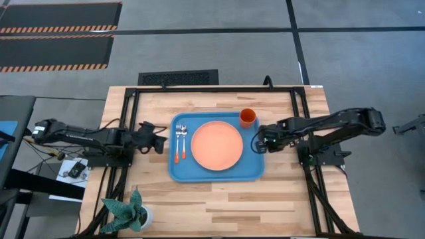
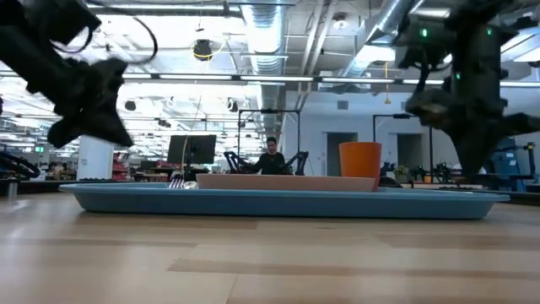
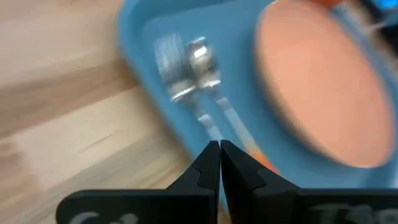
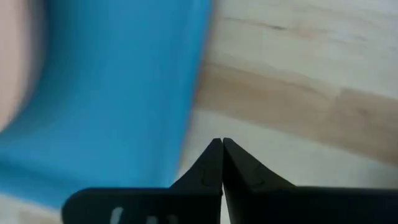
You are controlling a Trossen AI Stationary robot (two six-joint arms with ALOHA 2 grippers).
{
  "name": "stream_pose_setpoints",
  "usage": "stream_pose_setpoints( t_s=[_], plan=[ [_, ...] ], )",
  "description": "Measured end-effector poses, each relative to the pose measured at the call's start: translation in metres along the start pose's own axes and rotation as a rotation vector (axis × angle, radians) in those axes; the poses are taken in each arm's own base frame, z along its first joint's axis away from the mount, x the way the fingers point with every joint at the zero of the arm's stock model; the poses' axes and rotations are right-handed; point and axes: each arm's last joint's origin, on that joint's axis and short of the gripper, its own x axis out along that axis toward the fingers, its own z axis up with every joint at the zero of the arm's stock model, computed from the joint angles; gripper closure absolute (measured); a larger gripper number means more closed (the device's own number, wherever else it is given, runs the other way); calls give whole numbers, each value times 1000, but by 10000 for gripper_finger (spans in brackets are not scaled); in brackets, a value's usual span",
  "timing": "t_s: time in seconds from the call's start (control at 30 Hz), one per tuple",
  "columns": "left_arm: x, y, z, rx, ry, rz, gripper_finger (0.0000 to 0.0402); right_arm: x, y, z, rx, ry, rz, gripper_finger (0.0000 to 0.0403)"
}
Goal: Pick and place plate/cup/fork/spoon on tray
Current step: Adjust the blue serving tray
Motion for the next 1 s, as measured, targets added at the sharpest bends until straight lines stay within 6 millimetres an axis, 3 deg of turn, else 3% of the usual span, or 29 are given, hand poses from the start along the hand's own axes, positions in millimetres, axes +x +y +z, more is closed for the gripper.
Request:
stream_pose_setpoints(
  t_s=[0.23, 0.43, 0.63, 1.0],
  plan=[
    [15, 3, -8, -68, 40, 134, 401, 14, -7, 0, -36, -20, 11, 396],
    [27, 6, -17, -125, 96, 234, 401, 16, -4, -7, -58, -24, 13, 389],
    [37, 8, -28, -188, 170, 315, 401, 31, 5, -12, -84, -8, -15, 394],
    [46, -4, -35, -245, 165, 239, 402, 43, 16, -17, -75, -8, 19, 392]
  ],
)
